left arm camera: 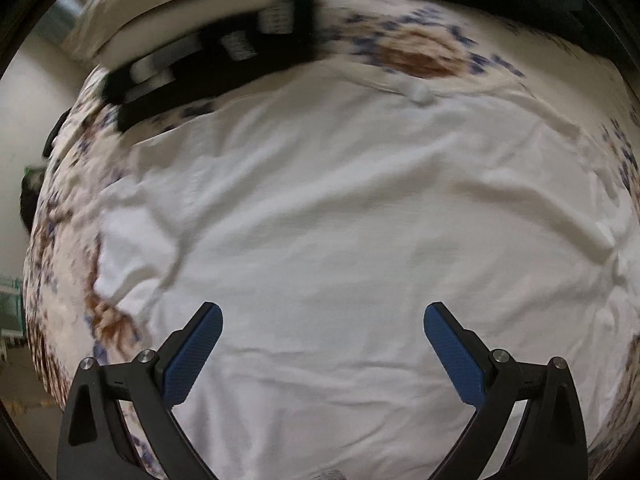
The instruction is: Fold small clothes
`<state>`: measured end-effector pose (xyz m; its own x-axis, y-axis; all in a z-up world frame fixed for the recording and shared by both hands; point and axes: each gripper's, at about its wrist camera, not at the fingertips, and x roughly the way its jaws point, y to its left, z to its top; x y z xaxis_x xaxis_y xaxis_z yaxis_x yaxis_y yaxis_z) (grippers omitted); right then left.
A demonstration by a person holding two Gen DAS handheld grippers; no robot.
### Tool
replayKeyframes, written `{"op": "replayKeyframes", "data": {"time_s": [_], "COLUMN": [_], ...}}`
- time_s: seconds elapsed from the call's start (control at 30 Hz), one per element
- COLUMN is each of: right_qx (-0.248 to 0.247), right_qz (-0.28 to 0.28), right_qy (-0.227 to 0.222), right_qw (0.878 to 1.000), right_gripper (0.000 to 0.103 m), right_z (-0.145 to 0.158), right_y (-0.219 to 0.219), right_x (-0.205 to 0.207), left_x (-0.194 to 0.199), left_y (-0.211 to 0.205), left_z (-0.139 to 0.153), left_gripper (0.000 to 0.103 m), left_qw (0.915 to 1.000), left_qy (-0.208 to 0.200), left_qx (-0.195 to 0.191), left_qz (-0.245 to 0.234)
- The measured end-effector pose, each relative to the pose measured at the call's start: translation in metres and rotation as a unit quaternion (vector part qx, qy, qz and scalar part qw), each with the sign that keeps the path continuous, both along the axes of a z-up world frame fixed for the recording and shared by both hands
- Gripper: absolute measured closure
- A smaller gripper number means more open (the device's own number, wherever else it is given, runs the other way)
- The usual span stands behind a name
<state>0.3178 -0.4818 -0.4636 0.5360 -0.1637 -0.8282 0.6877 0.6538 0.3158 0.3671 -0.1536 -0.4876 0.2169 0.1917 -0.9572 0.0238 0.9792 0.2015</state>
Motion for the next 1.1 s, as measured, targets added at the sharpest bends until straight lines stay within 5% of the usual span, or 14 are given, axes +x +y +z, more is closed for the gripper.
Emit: {"op": "replayKeyframes", "data": {"time_s": [0.07, 0.17, 0.3, 0.43, 0.5, 0.57, 0.73, 0.8, 0.9, 1.0, 1.1], "right_qx": [-0.054, -0.108, -0.154, -0.11, -0.062, -0.003, 0.04, 0.025, -0.019, -0.039, -0.008], "right_qz": [0.08, 0.218, 0.375, 0.49, 0.493, 0.465, 0.359, 0.349, 0.375, 0.454, 0.497], "right_qy": [-0.009, -0.011, 0.017, 0.113, 0.114, 0.097, 0.096, 0.113, 0.15, 0.216, 0.199], "right_qw": [0.995, 0.97, 0.914, 0.857, 0.861, 0.88, 0.927, 0.93, 0.915, 0.863, 0.845], "right_gripper": [0.097, 0.097, 0.097, 0.087, 0.063, 0.06, 0.057, 0.057, 0.057, 0.055, 0.056], "right_z": [0.019, 0.022, -0.01, -0.064, -0.063, -0.049, -0.022, -0.029, -0.052, -0.084, -0.074], "right_y": [0.047, 0.132, 0.245, 0.309, 0.306, 0.284, 0.226, 0.226, 0.245, 0.296, 0.32], "right_x": [0.016, 0.036, 0.037, 0.03, 0.023, 0.018, 0.017, 0.025, 0.036, 0.036, 0.018], "left_x": [-0.002, -0.009, -0.018, -0.025, -0.023, -0.02, -0.017, -0.022, -0.035, -0.046, -0.053], "left_y": [0.021, 0.055, 0.093, 0.12, 0.126, 0.126, 0.126, 0.138, 0.173, 0.208, 0.24], "left_z": [0.004, 0.007, 0.001, -0.01, -0.011, -0.007, 0.006, 0.008, 0.001, -0.007, -0.013], "left_gripper": [0.0, 0.0, 0.0, 0.0, 0.0, 0.0, 0.0, 0.0, 0.0, 0.0, 0.0], "left_qw": [0.9998, 0.9984, 0.996, 0.9947, 0.9949, 0.9957, 0.9959, 0.9938, 0.9872, 0.9798, 0.9717], "left_qy": [-0.002, -0.004, 0.004, 0.02, 0.021, 0.017, -0.003, -0.006, 0.005, 0.017, 0.02], "left_qx": [0.001, 0.006, 0.024, 0.029, 0.022, 0.01, -0.008, -0.005, -0.001, 0.002, -0.011], "left_qz": [0.022, 0.057, 0.086, 0.097, 0.096, 0.09, 0.09, 0.111, 0.159, 0.199, 0.235]}}
